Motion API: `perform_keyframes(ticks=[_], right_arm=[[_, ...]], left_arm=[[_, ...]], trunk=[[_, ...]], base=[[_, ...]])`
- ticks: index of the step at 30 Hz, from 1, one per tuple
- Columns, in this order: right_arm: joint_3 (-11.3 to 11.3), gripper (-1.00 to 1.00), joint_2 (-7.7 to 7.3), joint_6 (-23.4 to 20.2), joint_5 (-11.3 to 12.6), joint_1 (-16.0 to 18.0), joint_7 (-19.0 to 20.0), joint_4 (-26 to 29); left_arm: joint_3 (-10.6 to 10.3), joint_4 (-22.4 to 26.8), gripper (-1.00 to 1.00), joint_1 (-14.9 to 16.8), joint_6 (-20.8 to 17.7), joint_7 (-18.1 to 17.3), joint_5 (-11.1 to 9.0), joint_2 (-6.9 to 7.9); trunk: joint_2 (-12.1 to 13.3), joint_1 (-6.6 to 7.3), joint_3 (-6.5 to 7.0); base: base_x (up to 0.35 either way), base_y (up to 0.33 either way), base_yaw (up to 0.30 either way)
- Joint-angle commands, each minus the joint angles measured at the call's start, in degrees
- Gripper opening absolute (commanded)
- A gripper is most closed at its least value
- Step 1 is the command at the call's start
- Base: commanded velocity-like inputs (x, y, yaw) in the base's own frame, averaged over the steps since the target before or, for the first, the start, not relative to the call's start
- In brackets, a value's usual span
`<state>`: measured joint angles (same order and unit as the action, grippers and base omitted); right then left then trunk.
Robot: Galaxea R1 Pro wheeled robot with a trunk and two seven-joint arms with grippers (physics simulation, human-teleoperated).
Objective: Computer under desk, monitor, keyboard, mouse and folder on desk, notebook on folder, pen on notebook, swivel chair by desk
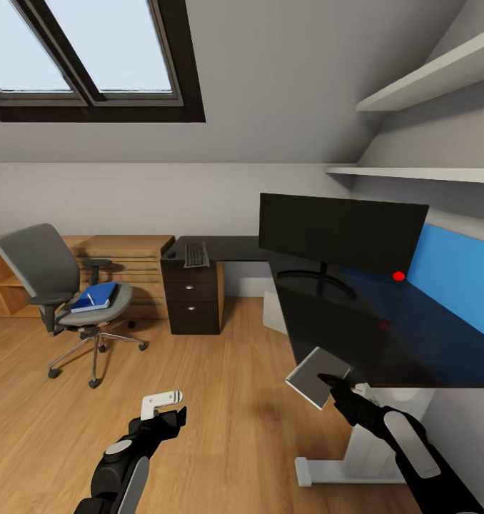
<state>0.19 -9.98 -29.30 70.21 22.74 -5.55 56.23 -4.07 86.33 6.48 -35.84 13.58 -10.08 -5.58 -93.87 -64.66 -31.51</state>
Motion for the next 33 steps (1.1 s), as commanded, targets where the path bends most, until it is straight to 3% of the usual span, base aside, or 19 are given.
perform_keyframes(ticks=[1, 14, 15, 28, 33], right_arm=[[0.0, 1.00, 0.01, -0.1, 0.6, 0.0, -0.5, 0.1], [0.2, 1.00, 0.01, -0.2, 0.5, 0.0, 0.0, 0.2], [0.2, -1.00, 0.00, -0.2, 0.4, 0.0, 0.0, 0.2], [0.9, -1.00, -0.04, -0.5, 0.4, 0.0, 0.7, 0.5], [1.0, -1.00, -0.04, -0.5, 0.4, 0.0, 2.6, 0.5]], left_arm=[[-0.1, 0.1, 1.00, 0.0, -0.2, 0.5, -0.6, 0.00], [-0.1, 0.0, 1.00, 0.0, -0.2, 0.6, -0.6, -0.04], [-0.1, 0.0, 1.00, 0.0, -0.2, 0.6, -0.6, -0.04], [-0.1, 0.0, 1.00, 0.0, -0.2, 0.6, -0.6, -0.01], [-0.1, 0.0, 1.00, 0.0, -0.3, 0.6, -0.6, -0.02]], trunk=[[0.0, 0.00, -0.06], [0.0, 0.00, -0.06], [0.0, 0.00, -0.06], [0.0, 0.00, -0.06], [0.0, 0.00, -0.06]], base=[[0.000, 0.152, 0.000], [0.000, 0.027, 0.000], [0.000, 0.000, 0.000], [0.000, 0.000, 0.000], [0.000, 0.000, 0.000]])
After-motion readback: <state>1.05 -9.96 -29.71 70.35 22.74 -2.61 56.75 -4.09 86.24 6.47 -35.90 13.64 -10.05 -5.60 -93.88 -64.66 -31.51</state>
